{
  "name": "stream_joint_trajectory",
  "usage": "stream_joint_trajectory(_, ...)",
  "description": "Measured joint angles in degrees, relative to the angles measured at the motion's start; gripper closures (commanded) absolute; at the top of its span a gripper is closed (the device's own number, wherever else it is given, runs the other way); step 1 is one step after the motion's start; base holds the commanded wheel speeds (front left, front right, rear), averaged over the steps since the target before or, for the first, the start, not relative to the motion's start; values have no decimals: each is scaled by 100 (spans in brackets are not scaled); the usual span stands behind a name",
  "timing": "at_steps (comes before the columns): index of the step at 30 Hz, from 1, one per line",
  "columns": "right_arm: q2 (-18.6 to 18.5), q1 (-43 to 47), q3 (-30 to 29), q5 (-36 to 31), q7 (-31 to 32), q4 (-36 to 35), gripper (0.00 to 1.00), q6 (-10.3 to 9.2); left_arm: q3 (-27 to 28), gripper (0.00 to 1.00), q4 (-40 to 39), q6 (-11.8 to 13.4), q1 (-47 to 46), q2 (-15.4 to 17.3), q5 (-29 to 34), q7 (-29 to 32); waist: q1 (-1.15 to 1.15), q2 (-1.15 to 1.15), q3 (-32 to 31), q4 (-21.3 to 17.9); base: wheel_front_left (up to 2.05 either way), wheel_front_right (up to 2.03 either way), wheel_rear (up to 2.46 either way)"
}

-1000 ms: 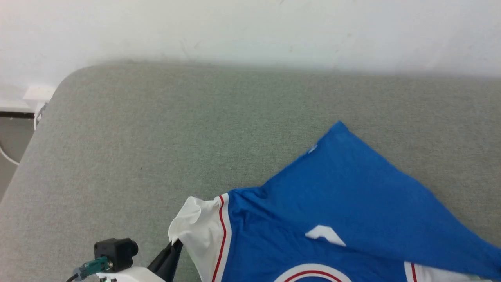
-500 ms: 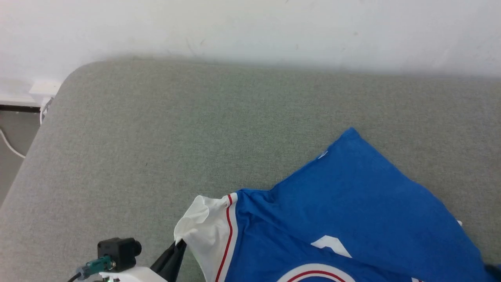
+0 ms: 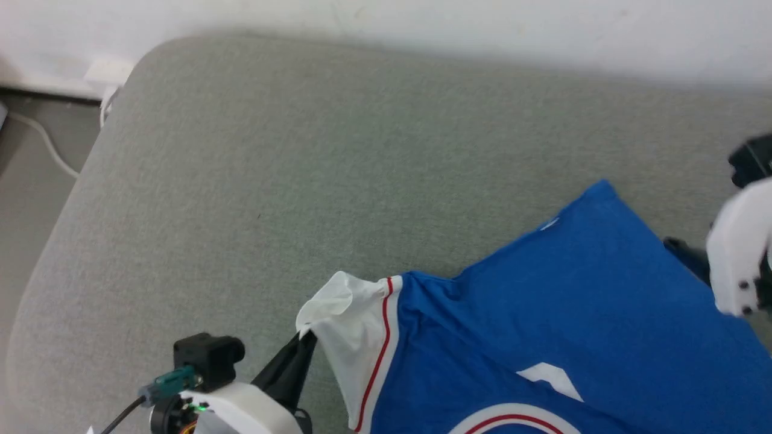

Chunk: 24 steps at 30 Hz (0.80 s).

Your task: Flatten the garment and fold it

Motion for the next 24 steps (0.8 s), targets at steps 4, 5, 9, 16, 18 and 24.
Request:
stream_joint_trajectory(4, 27, -811, 424, -225, 68, 623, 0, 0, -145, 100, -62, -54, -192, -153, 86, -23, 0, 0, 243, 242, 0, 0, 0)
stream_joint_trajectory(5, 30, -977, 509, -268, 69, 787, 0, 0, -193, 100, -65, -78, -229, -189, 100, -22, 0, 0, 301, 308, 0, 0, 0)
stream_joint_trajectory(9, -13, -1493, 768, -504, 44, 1425, 0, 0, -344, 100, -54, -147, -346, -356, 135, -31, 1, 0, 524, 581, 0, 0, 0)
stream_joint_trajectory(16, -237, -1729, 1149, -657, 38, 2346, 0, 0, -449, 100, 104, -236, -438, -492, 140, -82, 0, 0, 842, 1027, 0, 0, 0)
stream_joint_trajectory(18, -364, -1745, 1254, -668, 10, 2402, 0, 1, -458, 100, 152, -247, -439, -521, 137, -104, -2, 0, 910, 1128, 0, 0, 0)
stream_joint_trajectory(24, -700, -1759, 1564, -499, -115, 2417, 58, 1, -436, 100, 236, -291, -453, -527, 121, -160, -3, 0, 1055, 1342, 0, 0, 0)
